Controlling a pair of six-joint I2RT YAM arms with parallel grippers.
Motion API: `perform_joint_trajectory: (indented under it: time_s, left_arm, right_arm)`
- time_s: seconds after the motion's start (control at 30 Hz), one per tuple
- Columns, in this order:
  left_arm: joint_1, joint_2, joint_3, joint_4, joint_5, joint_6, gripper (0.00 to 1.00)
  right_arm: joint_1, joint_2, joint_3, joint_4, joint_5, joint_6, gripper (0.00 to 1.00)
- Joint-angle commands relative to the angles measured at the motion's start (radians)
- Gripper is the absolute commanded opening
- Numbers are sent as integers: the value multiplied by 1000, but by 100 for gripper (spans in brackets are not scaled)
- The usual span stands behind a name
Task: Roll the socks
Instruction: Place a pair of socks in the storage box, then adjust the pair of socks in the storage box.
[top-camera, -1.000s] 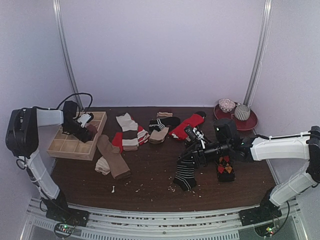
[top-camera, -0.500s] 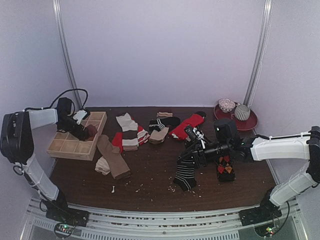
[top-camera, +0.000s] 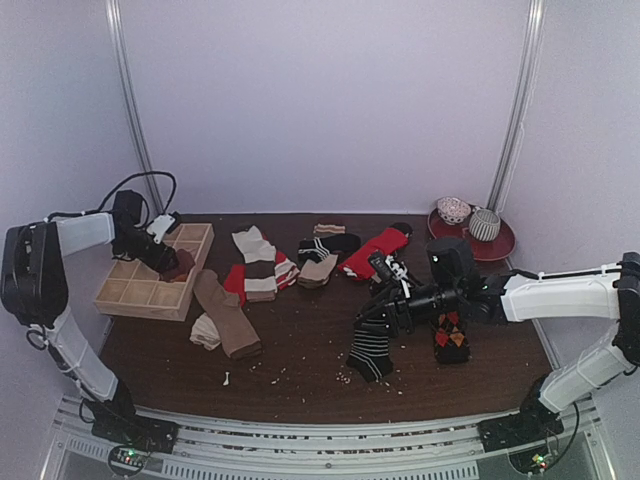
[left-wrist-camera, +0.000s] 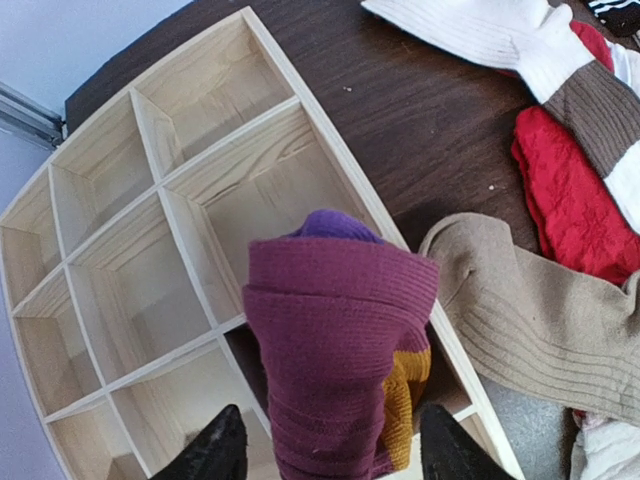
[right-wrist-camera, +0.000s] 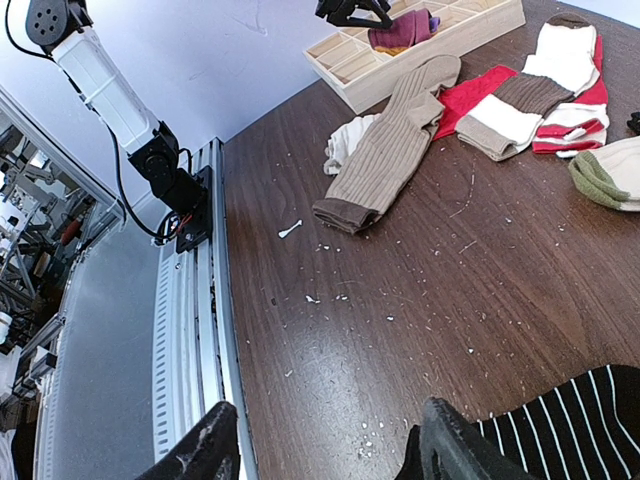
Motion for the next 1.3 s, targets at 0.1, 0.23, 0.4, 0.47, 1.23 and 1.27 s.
perform_joint_trajectory:
  time_s: [0.1,0.23,0.4,0.47,1.23,1.27]
  left_arm:
    - [6,42,46,14,38,-19,56]
    - [6,48,53,30,36,-23,48]
    - [-14,88,60,30,21,-17,34]
    - [-26,116,61,29,-5,-16,35]
    - [-114,341,69,-69,-272,-17,13]
    - [-114,344,57,-58,-280,-15,13]
  right_arm:
    - [6,-3,0,-12,5,-14,62]
    - [6,4,2,-13,3,-14,62]
    - [7,11,2,-13,1,-16,62]
    - [7,10,3,-13,-1,-16,62]
    - [7,0,3,-18,-1,-17,61]
    - [8,-1,2,-18,-2,-16,61]
